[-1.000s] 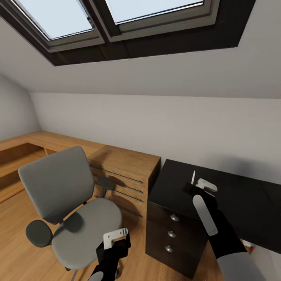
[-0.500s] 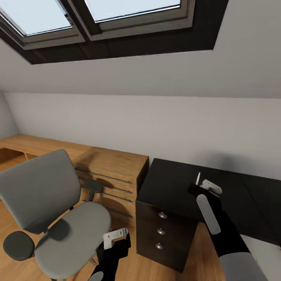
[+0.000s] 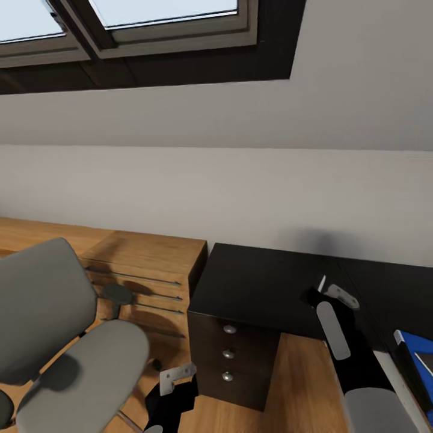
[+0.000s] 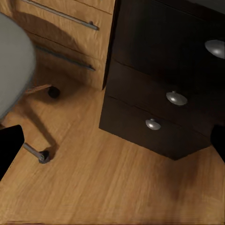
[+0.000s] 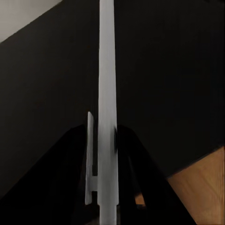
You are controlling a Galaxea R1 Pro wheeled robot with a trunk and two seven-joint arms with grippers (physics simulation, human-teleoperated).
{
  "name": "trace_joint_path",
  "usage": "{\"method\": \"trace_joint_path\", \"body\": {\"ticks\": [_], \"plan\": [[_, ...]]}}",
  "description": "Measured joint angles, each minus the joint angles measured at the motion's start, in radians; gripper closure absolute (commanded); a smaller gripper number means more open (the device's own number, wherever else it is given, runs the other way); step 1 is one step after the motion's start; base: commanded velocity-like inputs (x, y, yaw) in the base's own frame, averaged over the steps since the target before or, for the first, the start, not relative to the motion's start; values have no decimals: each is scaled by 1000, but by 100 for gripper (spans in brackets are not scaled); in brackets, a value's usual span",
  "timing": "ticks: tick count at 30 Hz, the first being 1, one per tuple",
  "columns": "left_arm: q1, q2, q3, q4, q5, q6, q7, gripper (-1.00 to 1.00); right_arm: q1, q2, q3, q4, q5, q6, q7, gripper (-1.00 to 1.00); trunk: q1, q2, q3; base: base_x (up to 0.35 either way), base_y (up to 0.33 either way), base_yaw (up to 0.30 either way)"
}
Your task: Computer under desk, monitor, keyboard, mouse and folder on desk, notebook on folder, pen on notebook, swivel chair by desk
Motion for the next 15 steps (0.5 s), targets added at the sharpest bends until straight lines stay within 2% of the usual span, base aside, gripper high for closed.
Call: {"method": "trace_joint_path", "body": {"ticks": [1, 2, 3, 5, 6, 9, 10, 13, 14, 15], "plan": [[0, 0, 3, 25, 2, 0, 0, -100, 0, -1, -18, -1, 1, 0, 0, 100, 0, 0, 0, 0, 0, -268], [0, 0, 6, 104, 4, -3, 1, -100, 0, -6, -36, -1, 2, 0, 1, 100, 0, 0, 0, 0, 0, -269], [0, 0, 7, 143, 4, -4, 1, -100, 0, -9, -39, 0, 1, 0, 1, 100, 0, 0, 0, 0, 0, -272], [0, -2, 8, 274, 6, -7, -4, -100, 0, -23, -49, 1, 1, -1, 1, 100, 0, 0, 0, 0, 0, -277], [0, -3, 8, 357, 7, -8, -29, -100, 0, -30, -67, 3, 1, -1, 1, 100, 0, 0, 0, 0, 0, -278], [0, -5, 8, 427, 6, -12, -70, -100, 0, -33, -83, 4, 1, -2, 2, 100, 0, 0, 0, 0, 0, -279], [0, -7, 10, 505, 4, -21, -155, -100, 0, -42, -91, 9, 2, -20, 2, 100, 0, 0, 0, 0, 0, -280], [0, -7, 10, 534, 1, -54, -176, -100, 0, -54, -93, 24, 0, -43, 2, 100, 0, 0, 0, 0, 0, -280], [0, -7, 11, 544, 0, -99, -182, -100, 0, -67, -93, 32, 0, -52, 2, 100, 0, 0, 0, 0, 0, -280], [0, -6, 11, 545, 1, -108, -183, -100, 0, -70, -93, 34, -1, -55, 2, 100, 0, 0, 0, 0, 0, -280]]}}
